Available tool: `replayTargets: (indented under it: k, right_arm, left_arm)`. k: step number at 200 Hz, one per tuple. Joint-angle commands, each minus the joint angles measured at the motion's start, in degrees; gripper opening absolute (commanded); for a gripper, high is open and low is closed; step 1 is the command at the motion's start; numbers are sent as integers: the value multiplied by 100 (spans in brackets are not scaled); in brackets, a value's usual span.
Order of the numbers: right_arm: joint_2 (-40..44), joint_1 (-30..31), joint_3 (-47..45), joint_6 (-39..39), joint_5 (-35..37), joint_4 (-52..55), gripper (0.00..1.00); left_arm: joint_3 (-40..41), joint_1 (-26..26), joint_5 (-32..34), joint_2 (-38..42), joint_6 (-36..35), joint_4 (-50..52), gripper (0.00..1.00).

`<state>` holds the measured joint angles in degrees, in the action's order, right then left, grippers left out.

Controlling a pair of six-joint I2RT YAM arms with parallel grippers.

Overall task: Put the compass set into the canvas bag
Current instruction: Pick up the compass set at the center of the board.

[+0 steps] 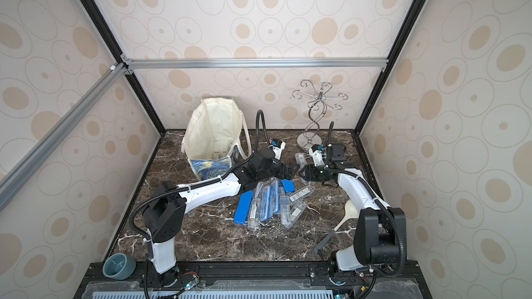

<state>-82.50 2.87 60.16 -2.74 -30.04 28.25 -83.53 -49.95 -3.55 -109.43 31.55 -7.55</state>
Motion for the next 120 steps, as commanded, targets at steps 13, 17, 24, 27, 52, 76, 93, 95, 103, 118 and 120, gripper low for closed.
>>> replayTargets:
  k: [13, 17, 24, 27, 52, 76, 93, 95, 103, 118, 120]
  right_arm:
    - [350, 238, -75, 33, -335, -92, 36]
    - [369, 256, -75, 37, -336, -88, 36]
    - [396, 278, -70, 29, -335, -75, 36]
    - [414, 284, -74, 33, -334, -72, 36]
    - [505, 355, -95, 29, -375, -53, 36]
    - [592, 408, -129, 19, -378, -80, 36]
    - [645, 446, -144, 4, -380, -136, 36]
    - [645, 450, -138, 2, -380, -136, 36]
    - [663, 460, -145, -17, -366, -162, 36]
    - [674, 460, -123, -33, -346, -205, 36]
    - [674, 460, -115, -44, -340, -214, 36]
  left_arm:
    - [-487, 47, 68, -212, 105, 54, 98]
    - [-516, 49, 82, -234, 106, 71, 97]
    - [-568, 47, 86, -269, 110, 93, 96]
    - [-591, 47, 94, -288, 106, 96, 95]
    - [-682, 65, 144, -356, 150, 98, 89]
    - [-672, 89, 32, -364, 257, -20, 80]
    - [-650, 127, -168, -377, 368, -152, 73]
    - [-648, 133, -189, -375, 382, -164, 72]
    - [-627, 148, -298, -375, 449, -236, 69]
    - [-554, 178, -510, -348, 584, -397, 61]
    - [-545, 174, -538, -348, 599, -425, 60]
